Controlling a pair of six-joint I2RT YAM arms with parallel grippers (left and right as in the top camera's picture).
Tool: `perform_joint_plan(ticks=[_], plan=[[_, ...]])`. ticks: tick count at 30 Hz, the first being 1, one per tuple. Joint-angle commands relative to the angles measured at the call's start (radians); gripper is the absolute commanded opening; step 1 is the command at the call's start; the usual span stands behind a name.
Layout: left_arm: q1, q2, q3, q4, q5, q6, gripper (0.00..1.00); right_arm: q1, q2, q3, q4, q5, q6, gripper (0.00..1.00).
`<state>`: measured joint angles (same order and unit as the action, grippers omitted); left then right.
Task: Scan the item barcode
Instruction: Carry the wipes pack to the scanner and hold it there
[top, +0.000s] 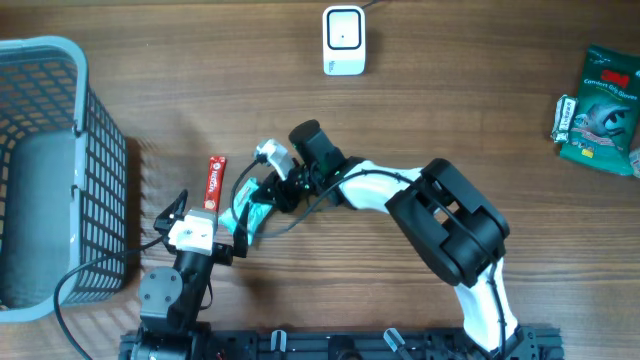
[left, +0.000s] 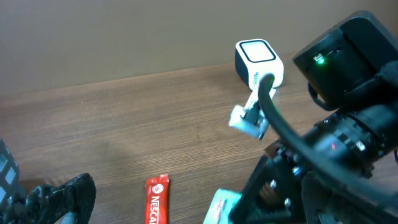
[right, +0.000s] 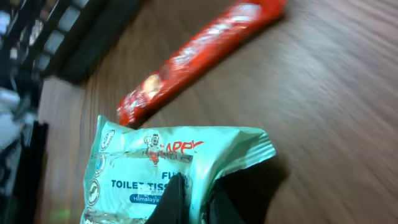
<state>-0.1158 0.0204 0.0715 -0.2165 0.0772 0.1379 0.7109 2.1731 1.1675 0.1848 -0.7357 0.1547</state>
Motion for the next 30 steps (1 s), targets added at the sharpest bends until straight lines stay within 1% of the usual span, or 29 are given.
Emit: perform_joint_plan(ticks=[1, 3, 4, 5, 6, 7, 8, 9, 10, 12, 14, 16, 17, 18, 20, 22, 23, 25, 26, 28, 30], plan=[[0.000, -0.004, -0.006, 0.003, 0.008, 0.012, 1.00, -0.138, -0.001, -0.006, -0.053, -0.071, 0.285, 0.04], [0.000, -0.005, -0.006, 0.003, 0.008, 0.012, 1.00, -0.233, -0.030, -0.006, -0.075, -0.264, 0.407, 0.04], [0.000, -0.004, -0.006, 0.003, 0.008, 0.012, 1.00, -0.293, -0.039, -0.006, -0.072, -0.402, 0.522, 0.04], [0.000, -0.004, -0.006, 0.003, 0.008, 0.012, 1.00, -0.341, -0.040, -0.006, -0.069, -0.496, 0.663, 0.04], [0.000, -0.004, -0.006, 0.003, 0.008, 0.012, 1.00, -0.390, -0.039, -0.007, -0.074, -0.615, 0.849, 0.04], [0.000, -0.004, -0.006, 0.003, 0.008, 0.012, 1.00, -0.421, -0.039, -0.011, -0.075, -0.720, 0.965, 0.04], [0.000, -0.004, -0.006, 0.003, 0.008, 0.012, 1.00, -0.449, -0.039, -0.011, -0.074, -0.836, 1.135, 0.04], [0.000, -0.004, -0.006, 0.003, 0.008, 0.012, 1.00, -0.462, -0.039, -0.011, -0.078, -0.882, 1.227, 0.04], [0.000, -0.004, -0.006, 0.003, 0.008, 0.012, 1.00, -0.467, -0.042, -0.010, -0.087, -0.877, 1.274, 0.04], [0.000, -0.004, -0.006, 0.003, 0.008, 0.012, 1.00, -0.466, -0.042, -0.010, -0.087, -0.887, 1.477, 0.04], [0.000, -0.004, -0.006, 0.003, 0.008, 0.012, 1.00, -0.467, -0.042, -0.011, -0.100, -0.887, 1.551, 0.04], [0.000, -0.004, -0.006, 0.003, 0.008, 0.012, 1.00, -0.467, -0.043, -0.011, -0.193, -0.886, 1.600, 0.04], [0.000, -0.004, -0.006, 0.003, 0.008, 0.012, 1.00, -0.467, -0.044, -0.011, -0.259, -0.886, 1.598, 0.04], [0.000, -0.004, -0.006, 0.003, 0.008, 0.012, 1.00, -0.467, -0.050, -0.011, -0.369, -0.886, 1.568, 0.04], [0.000, -0.004, -0.006, 0.003, 0.008, 0.012, 1.00, -0.473, -0.070, -0.011, -0.600, -0.887, 1.397, 0.04], [0.000, -0.004, -0.006, 0.003, 0.008, 0.012, 1.00, -0.488, -0.097, -0.011, -0.763, -0.879, 1.236, 0.04], [0.000, -0.004, -0.006, 0.003, 0.008, 0.012, 1.00, -0.494, -0.112, -0.010, -0.843, -0.888, 1.120, 0.04], [0.000, -0.004, -0.006, 0.003, 0.008, 0.012, 1.00, -0.511, -0.155, -0.010, -1.100, -0.888, 0.862, 0.04], [0.000, -0.004, -0.006, 0.003, 0.008, 0.012, 1.00, -0.517, -0.167, -0.010, -1.180, -0.888, 0.777, 0.04], [0.000, -0.004, -0.006, 0.003, 0.008, 0.012, 1.00, -0.533, -0.192, -0.010, -1.410, -0.886, 0.521, 0.04], [0.000, -0.004, -0.006, 0.003, 0.008, 0.012, 1.00, -0.544, -0.203, -0.010, -1.630, -0.825, 0.338, 0.04]])
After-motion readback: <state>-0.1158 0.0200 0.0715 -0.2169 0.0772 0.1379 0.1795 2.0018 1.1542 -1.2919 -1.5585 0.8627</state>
